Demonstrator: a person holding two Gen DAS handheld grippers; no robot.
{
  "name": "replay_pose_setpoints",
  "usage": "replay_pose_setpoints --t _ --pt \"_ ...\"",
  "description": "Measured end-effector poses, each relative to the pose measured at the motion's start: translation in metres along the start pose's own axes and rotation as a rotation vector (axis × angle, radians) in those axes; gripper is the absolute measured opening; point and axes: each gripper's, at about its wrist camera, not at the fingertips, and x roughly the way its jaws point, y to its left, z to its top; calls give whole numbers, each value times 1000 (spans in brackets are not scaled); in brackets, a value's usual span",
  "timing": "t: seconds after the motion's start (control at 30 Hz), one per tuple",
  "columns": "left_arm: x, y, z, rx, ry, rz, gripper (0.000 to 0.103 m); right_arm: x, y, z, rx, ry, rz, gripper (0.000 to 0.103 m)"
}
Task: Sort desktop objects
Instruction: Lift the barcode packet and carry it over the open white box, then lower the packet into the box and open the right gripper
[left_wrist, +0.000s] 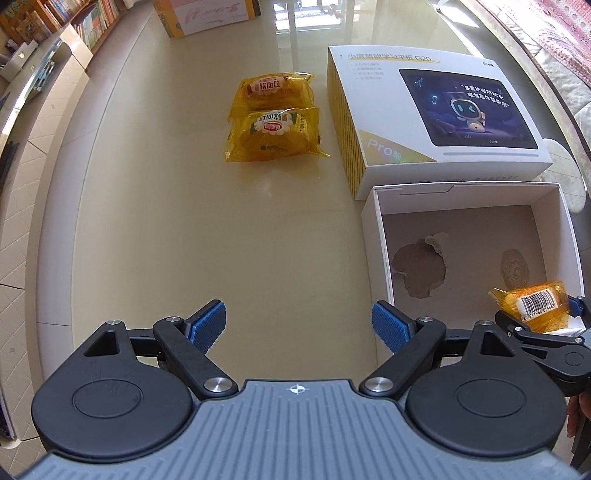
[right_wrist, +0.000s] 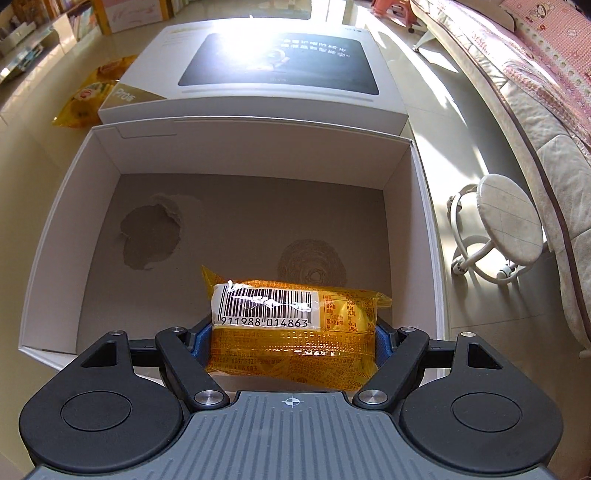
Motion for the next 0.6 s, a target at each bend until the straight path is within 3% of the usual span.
replay_pose_setpoints --t 0.13,0.27,0.6 --pt "3 -3 1 -10 6 10 103 2 -1 -4 -6 29 0 80" --pt "4 -4 4 -28 0 11 103 -1 -1 -6 -15 -1 -20 99" --pt "9 17 17 -128 0 0 103 -32 -8 2 35 -98 -2 102"
